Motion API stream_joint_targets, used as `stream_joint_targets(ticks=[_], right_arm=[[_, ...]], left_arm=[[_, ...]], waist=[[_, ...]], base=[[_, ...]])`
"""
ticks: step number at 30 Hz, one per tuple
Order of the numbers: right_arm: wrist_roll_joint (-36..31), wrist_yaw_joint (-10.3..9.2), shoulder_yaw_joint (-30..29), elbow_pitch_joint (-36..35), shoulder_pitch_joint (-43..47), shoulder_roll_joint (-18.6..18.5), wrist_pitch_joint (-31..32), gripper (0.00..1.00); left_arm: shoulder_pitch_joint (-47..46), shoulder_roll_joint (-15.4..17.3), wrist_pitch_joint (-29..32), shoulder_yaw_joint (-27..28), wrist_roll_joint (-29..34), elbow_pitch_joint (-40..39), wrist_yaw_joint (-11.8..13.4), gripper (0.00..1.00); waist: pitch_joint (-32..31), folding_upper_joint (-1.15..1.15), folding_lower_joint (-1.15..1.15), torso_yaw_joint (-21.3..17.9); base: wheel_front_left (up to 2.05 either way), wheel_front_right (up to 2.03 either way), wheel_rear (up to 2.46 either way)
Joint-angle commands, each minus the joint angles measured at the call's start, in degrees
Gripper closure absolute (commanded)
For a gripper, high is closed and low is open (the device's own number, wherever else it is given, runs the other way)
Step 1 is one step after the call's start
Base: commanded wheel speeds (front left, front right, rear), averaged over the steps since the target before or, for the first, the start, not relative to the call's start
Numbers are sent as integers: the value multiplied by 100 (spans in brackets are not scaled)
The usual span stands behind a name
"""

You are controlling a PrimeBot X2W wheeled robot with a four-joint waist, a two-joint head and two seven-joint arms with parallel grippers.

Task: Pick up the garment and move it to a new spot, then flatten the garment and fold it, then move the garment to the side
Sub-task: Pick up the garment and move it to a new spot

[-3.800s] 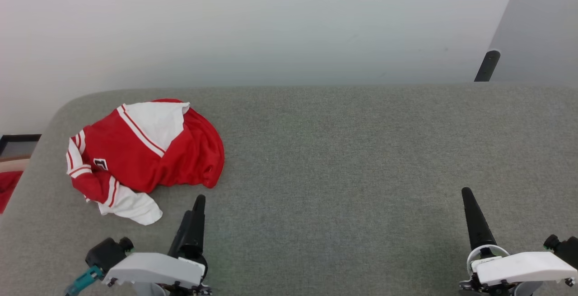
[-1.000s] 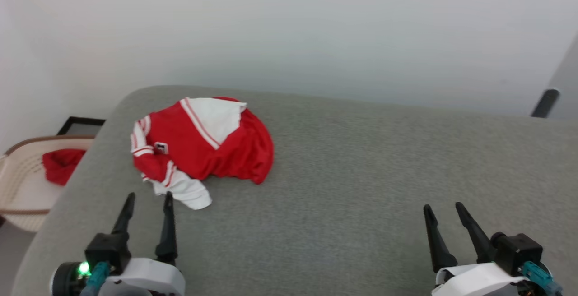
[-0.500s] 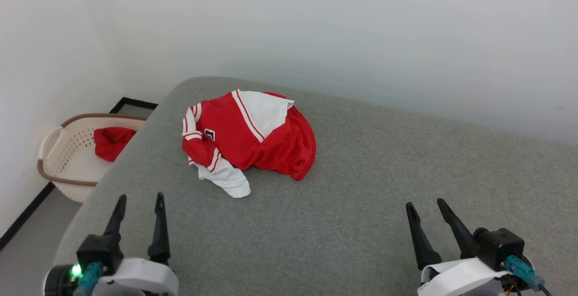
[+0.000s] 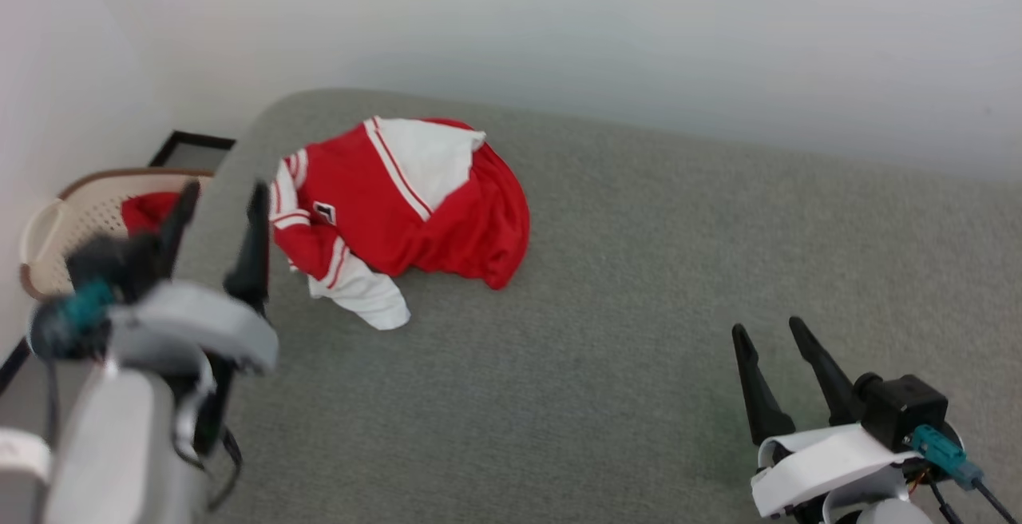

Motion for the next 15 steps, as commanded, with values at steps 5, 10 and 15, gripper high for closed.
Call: stream_joint_targets(ticks=[5,10,15], right_arm=[[-54,2,27,-76,-208,-52,-26,0],[-56,2,66,-191,-354,-84,-47,0],[-40,2,91,-340,-449,-97,-61,0]], left_arm=[[-700,478,842,-304,-782,30,-17,0],[-1313,1040,2038,-531,-1582,337,-11,0],[-1816,1412,3181,-676,-2098,795,-11,0]], waist=[[659,0,0,-493],[1052,0,0,-751],[1397,0,0,-943]], base=[[0,0,0],[0,0,0],[0,0,0]])
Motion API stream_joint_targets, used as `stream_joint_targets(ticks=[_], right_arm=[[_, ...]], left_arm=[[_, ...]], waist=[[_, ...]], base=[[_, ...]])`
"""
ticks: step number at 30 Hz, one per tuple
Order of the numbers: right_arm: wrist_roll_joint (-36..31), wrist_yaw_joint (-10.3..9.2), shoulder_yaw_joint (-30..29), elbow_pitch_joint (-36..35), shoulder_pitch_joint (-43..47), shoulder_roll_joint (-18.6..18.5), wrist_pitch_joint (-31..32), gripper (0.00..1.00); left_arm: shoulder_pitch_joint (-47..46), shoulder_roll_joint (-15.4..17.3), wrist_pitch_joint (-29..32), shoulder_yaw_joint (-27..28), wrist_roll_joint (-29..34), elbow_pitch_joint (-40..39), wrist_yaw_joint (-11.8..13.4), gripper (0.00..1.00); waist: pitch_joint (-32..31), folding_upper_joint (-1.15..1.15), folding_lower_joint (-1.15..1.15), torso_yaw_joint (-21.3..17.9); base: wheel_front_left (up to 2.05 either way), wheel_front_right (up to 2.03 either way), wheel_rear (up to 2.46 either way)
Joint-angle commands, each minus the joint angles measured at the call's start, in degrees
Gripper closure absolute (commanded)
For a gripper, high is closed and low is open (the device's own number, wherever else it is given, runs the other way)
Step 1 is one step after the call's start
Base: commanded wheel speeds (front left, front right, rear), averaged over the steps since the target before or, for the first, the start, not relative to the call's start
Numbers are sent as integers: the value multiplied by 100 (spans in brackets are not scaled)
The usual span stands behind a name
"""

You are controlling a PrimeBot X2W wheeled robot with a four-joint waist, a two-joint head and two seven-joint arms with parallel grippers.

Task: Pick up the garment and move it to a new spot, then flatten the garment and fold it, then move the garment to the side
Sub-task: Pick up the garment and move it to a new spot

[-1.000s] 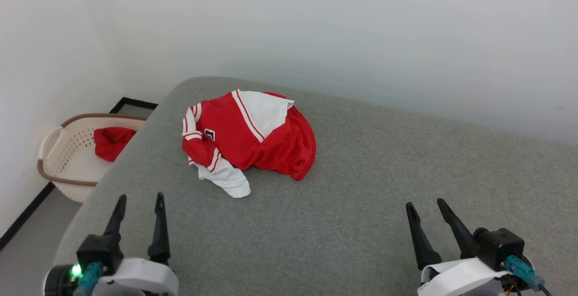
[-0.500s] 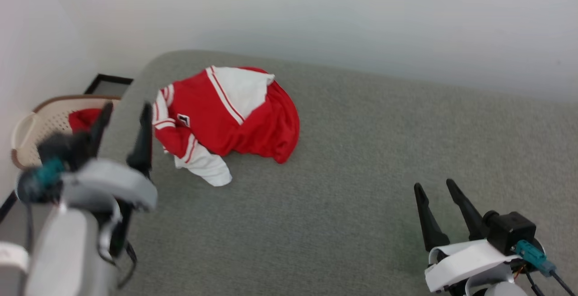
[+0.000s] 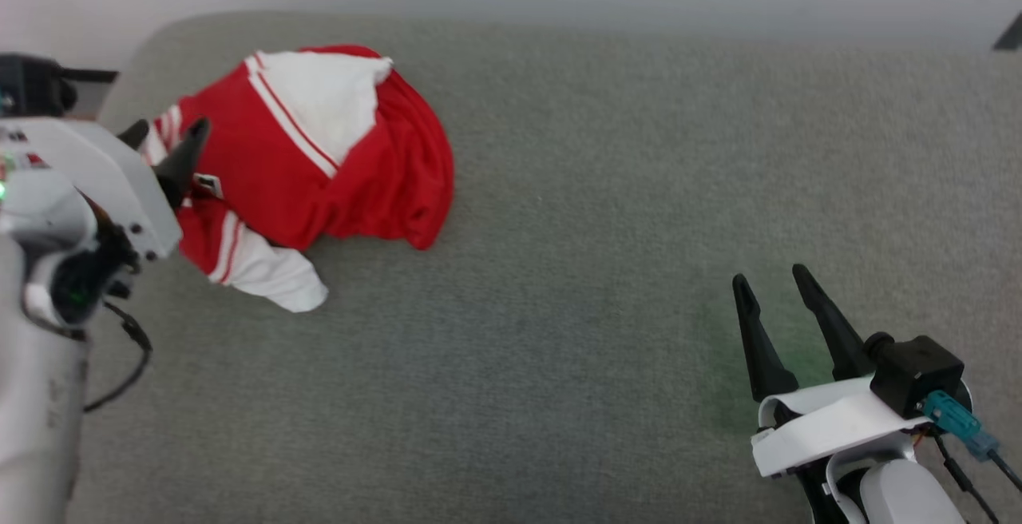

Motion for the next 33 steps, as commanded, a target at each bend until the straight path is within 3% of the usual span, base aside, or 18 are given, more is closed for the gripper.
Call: stream_joint_targets(ticks=[1,6,15,27,28,29,30,31,33], right_arm=[[-37,2,6,-41,-100,-12,-12,0],[-75,2,30,-189,-165,-18,2,0],[-129,2,97,-718,-267,21,255,0],[-202,2,107,-1404,-252,45,600,0],[-200,2,100,-1427,-249,45,617,0],[-200,2,94,-1448,-245,43,636,0],[-197,2,88,-1458,-241,39,637,0],[-192,2,89,-1466,-238,34,648,0],[-196,2,97,-1467,-228,31,666,0]], left_arm=[[-82,35,70,-26,-63,38,3,0],[-469,174,773,-194,-151,529,39,0],[-943,268,1809,-417,-54,1467,451,0],[-1245,46,1771,-514,-84,2278,555,0],[-1265,14,1766,-523,-98,2339,558,15],[-1295,-10,1748,-540,-97,2395,544,45],[-1321,-32,1697,-535,-97,2436,545,67],[-1364,-55,1656,-511,-131,2479,536,100],[-1456,-40,1589,-507,-128,2551,488,100]], waist=[[392,0,0,-325],[674,0,0,-437],[1000,0,0,-609],[1258,0,0,-683],[1262,0,0,-675],[1261,0,0,-665],[1253,0,0,-653],[1236,0,0,-641],[1181,0,0,-615]], base=[[0,0,0],[0,0,0],[0,0,0],[0,0,0],[0,0,0],[0,0,0],[0,0,0],[0,0,0],[0,0,0]])
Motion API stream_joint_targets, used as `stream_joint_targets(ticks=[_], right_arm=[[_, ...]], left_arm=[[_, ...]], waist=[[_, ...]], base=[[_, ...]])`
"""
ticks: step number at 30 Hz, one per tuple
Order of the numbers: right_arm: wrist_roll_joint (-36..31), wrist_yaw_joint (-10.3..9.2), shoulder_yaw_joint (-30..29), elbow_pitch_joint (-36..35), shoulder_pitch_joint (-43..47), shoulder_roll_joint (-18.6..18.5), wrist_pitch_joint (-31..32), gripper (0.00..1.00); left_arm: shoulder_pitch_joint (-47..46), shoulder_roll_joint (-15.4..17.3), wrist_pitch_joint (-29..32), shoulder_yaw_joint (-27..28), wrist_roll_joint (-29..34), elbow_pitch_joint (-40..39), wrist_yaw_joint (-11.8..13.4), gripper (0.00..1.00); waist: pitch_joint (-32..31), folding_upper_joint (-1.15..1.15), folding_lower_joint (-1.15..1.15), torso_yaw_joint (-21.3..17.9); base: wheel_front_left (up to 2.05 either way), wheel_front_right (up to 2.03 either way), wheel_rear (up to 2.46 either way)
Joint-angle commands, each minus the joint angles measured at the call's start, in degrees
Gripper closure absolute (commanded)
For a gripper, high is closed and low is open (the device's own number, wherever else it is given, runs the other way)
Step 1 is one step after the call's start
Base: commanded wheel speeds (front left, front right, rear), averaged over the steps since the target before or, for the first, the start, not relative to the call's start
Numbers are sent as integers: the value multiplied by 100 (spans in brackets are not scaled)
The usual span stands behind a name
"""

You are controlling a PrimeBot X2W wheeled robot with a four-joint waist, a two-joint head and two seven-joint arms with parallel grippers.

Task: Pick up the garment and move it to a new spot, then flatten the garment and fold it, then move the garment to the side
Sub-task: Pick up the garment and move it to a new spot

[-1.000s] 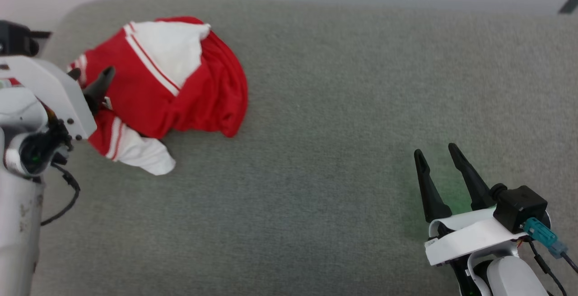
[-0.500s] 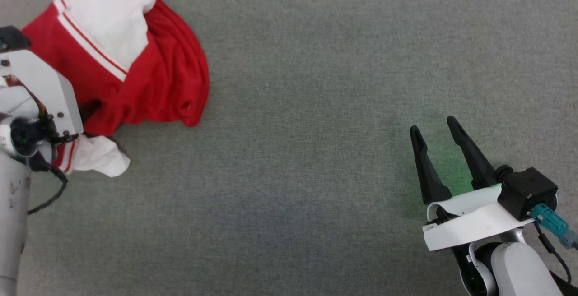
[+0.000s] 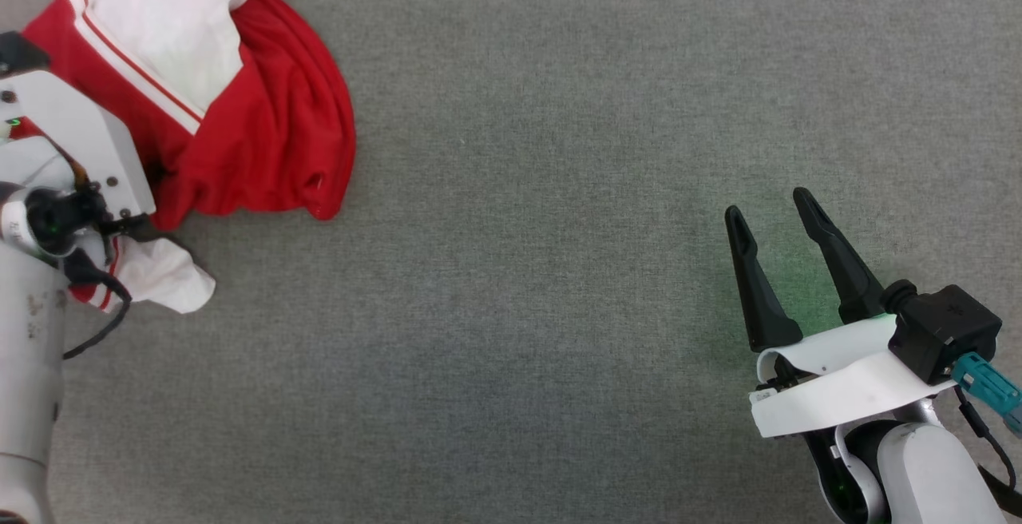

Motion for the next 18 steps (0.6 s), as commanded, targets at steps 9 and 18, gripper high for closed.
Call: stream_joint_targets(ticks=[9,18], right_arm=[[45,2,-87,91,183,23,-4,0],[84,2,-148,236,433,80,-49,0]], left_arm=[[-412,147,-497,-156,174,-107,-277,100],[-905,256,-1090,-320,312,-687,-428,100]], waist=[[-525,0,0,219],[-1145,0,0,437]], base=[[0,0,0],[0,0,0]])
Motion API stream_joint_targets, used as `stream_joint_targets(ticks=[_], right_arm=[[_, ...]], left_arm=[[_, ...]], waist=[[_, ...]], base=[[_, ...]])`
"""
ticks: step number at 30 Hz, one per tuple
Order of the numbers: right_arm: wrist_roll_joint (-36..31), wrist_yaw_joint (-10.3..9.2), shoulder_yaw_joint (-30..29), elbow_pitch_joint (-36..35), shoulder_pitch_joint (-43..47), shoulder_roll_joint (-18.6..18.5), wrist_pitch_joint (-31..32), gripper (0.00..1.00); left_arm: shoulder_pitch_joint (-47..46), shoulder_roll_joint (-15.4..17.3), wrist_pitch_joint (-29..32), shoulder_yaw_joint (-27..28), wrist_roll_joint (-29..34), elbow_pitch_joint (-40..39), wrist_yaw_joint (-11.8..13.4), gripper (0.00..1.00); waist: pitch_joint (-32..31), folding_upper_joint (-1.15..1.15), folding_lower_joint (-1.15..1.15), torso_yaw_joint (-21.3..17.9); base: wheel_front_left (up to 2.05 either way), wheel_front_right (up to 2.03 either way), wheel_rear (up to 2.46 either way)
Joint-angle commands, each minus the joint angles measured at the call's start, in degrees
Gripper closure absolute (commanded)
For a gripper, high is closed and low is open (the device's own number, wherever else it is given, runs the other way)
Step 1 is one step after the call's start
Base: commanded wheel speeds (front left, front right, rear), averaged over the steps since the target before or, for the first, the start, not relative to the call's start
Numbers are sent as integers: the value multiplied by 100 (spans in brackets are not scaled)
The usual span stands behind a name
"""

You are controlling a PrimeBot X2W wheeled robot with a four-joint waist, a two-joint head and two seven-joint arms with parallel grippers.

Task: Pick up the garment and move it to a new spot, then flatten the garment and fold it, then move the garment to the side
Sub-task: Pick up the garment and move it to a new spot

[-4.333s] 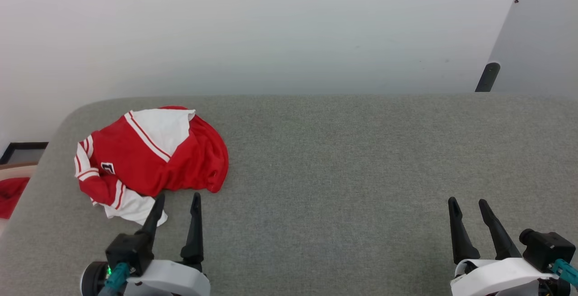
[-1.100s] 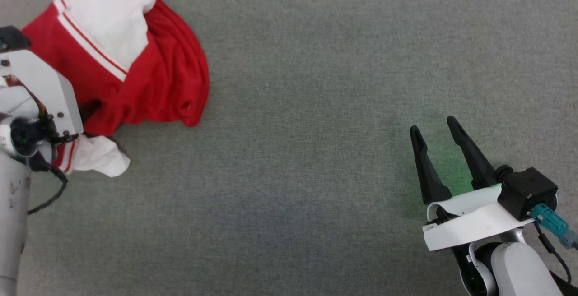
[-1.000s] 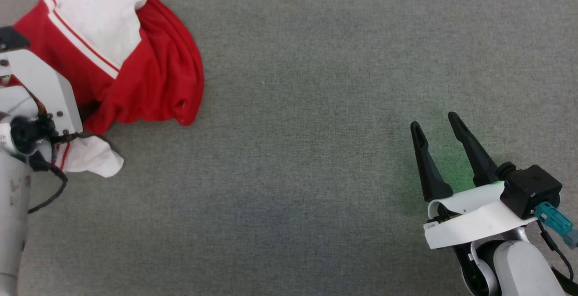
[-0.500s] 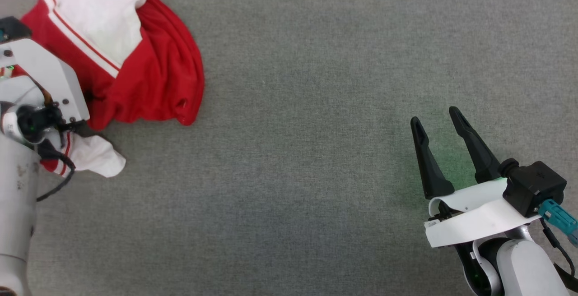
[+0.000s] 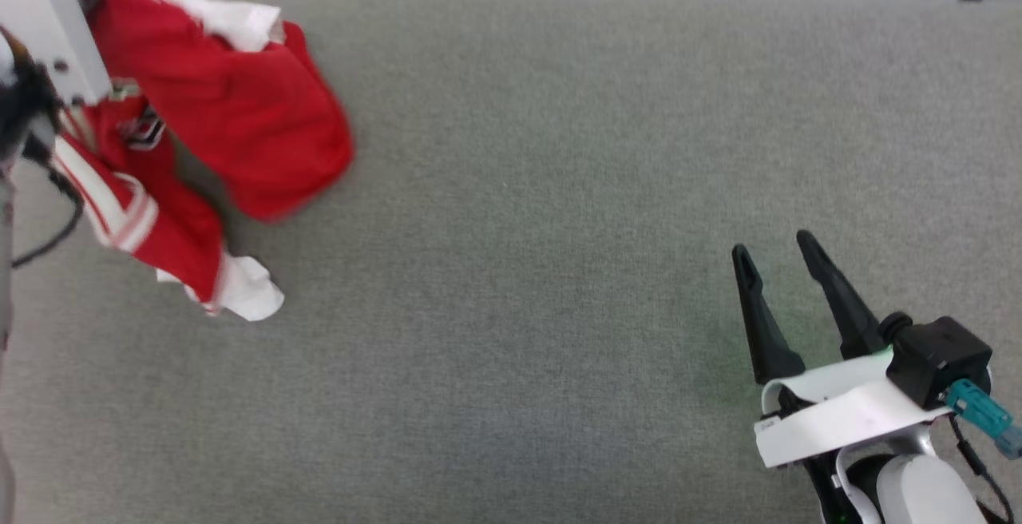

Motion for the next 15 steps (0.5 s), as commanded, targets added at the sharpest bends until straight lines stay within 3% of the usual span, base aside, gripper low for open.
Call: stream_joint_targets(ticks=[1,8,15], right_arm=[[43,2,-17,38,101,15,-31,0],[101,2,-28,187,265,66,-95,0],[38,2,-209,261,469,101,-180,0]], left_arm=[[-134,6,-106,-10,24,-109,-26,100],[-508,-69,-415,-213,137,-488,-67,100],[-637,-316,-331,-413,-79,-686,-101,100]], waist=[[-317,0,0,155],[-820,0,0,215],[-1249,0,0,160]], base=[[0,0,0],[0,0,0],[0,0,0]])
